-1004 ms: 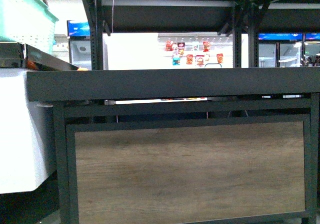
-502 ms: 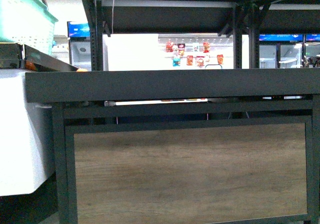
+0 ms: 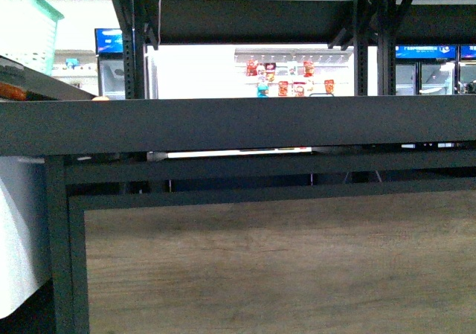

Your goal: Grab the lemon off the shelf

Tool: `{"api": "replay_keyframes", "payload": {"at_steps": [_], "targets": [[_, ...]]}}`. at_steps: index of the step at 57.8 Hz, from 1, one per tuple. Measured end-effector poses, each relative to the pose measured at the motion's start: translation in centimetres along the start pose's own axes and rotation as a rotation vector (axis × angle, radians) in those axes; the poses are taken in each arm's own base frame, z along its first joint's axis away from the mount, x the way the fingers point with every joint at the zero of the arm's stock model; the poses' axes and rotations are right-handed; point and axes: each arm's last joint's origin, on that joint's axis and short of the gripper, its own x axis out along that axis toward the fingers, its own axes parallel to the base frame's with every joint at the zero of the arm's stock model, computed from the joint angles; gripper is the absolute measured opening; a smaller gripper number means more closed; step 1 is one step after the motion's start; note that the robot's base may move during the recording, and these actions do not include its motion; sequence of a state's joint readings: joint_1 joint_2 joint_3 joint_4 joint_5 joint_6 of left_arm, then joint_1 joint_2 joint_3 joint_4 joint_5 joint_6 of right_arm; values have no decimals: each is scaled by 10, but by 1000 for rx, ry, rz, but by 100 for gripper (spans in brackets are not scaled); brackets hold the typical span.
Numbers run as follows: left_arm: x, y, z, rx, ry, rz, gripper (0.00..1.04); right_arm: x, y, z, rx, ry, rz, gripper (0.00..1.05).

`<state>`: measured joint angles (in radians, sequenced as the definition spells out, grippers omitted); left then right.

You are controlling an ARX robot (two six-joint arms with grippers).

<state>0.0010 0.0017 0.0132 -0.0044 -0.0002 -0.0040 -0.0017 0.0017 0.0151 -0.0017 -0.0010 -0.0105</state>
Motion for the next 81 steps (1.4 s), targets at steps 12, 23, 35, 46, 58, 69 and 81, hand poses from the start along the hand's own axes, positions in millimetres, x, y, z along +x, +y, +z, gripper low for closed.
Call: {"api": "replay_keyframes", "payload": {"at_steps": [12,23,35,46,58,69,81], "targets": [[0,0,0,0,0,0,97,0,0,0,0,0,3,97],[0,0,0,0,0,0,97,0,0,0,0,0,1,97],[0,0,0,0,0,0,97,0,0,0,0,0,2,97],[0,0,0,0,0,0,97,0,0,0,0,0,2,97],[0,0,0,0,0,0,97,0,0,0,0,0,1,97],[0,0,0,0,0,0,97,0,0,0,0,0,2,97],[0,0,0,0,0,0,97,0,0,0,0,0,2,97]]}}
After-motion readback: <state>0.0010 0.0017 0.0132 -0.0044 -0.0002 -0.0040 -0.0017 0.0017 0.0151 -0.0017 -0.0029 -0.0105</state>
